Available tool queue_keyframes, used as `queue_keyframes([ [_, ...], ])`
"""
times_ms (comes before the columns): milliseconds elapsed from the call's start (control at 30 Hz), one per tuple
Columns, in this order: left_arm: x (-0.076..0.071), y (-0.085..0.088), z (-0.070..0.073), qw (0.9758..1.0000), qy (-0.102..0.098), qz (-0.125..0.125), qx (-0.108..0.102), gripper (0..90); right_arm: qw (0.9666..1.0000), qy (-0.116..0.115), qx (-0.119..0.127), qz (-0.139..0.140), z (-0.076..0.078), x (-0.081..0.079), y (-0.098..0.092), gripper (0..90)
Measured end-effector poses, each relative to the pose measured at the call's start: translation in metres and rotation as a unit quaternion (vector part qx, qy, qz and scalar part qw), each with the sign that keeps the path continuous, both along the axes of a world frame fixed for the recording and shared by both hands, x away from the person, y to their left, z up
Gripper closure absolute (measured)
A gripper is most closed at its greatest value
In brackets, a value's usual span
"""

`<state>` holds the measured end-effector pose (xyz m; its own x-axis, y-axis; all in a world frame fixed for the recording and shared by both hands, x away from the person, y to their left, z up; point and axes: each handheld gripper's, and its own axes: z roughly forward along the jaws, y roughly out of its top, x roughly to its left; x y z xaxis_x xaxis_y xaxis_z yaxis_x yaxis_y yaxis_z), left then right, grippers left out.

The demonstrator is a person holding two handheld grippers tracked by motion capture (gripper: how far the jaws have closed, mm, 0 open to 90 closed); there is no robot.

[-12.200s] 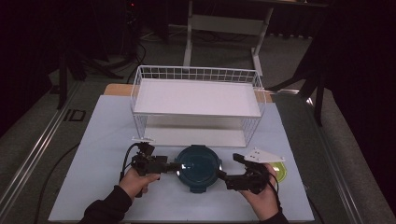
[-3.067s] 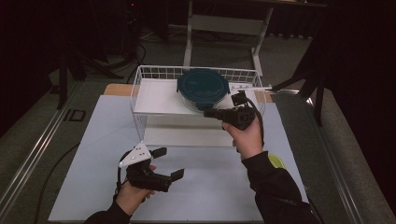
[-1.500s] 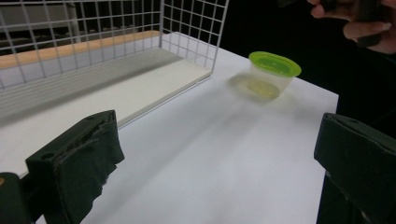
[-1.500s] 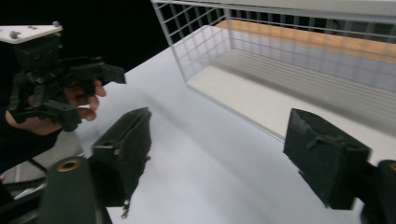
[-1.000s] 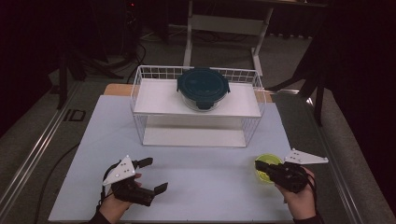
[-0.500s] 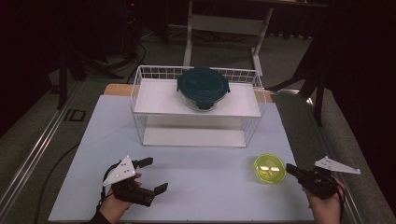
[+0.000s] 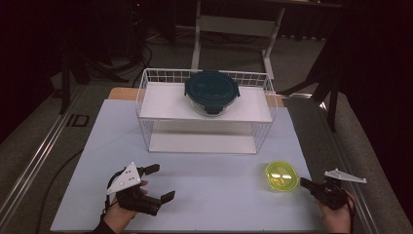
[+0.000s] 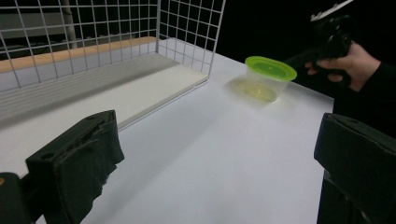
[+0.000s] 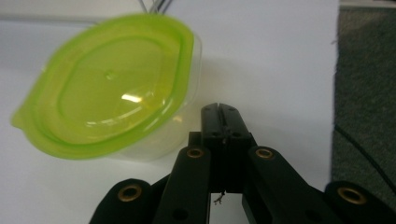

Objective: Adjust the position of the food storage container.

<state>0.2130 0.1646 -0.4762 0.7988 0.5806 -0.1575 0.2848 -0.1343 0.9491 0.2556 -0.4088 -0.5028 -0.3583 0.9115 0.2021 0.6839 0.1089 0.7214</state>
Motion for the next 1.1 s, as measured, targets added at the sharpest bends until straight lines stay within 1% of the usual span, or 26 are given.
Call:
queue_keyframes([
  [133, 0.000, 0.000, 0.000, 1.0000, -0.001, 0.001, 0.000, 0.3, 0.9999, 0.011, 0.002, 0.004, -0.007, 0.003, 0.003, 90.0],
  [167, 0.000, 0.000, 0.000, 1.0000, -0.001, 0.000, -0.001, 0.3, 0.9997, 0.019, 0.002, 0.011, -0.013, 0.005, 0.008, 90.0],
  [333, 0.000, 0.000, 0.000, 1.0000, 0.001, 0.000, 0.000, 0.3, 0.9992, 0.029, 0.007, 0.028, -0.019, 0.007, 0.018, 90.0],
  [533, 0.000, 0.000, -0.001, 1.0000, 0.001, -0.001, -0.003, 0.3, 0.9984, 0.034, 0.012, 0.044, -0.022, 0.008, 0.026, 90.0],
  [667, 0.000, -0.001, -0.001, 1.0000, 0.002, -0.002, 0.000, 0.3, 0.9978, 0.036, 0.009, 0.054, -0.022, 0.010, 0.032, 90.0],
  [767, 0.000, -0.001, -0.001, 1.0000, 0.002, -0.001, -0.002, 0.3, 0.9979, 0.037, 0.004, 0.052, -0.023, 0.012, 0.033, 90.0],
  [900, 0.000, -0.001, -0.001, 1.0000, 0.001, -0.001, -0.003, 0.3, 0.9982, 0.035, 0.004, 0.048, -0.022, 0.016, 0.031, 90.0],
  [1100, 0.000, -0.001, -0.002, 1.0000, 0.003, -0.001, 0.000, 0.3, 0.9977, 0.038, 0.003, 0.056, -0.021, 0.021, 0.037, 90.0],
])
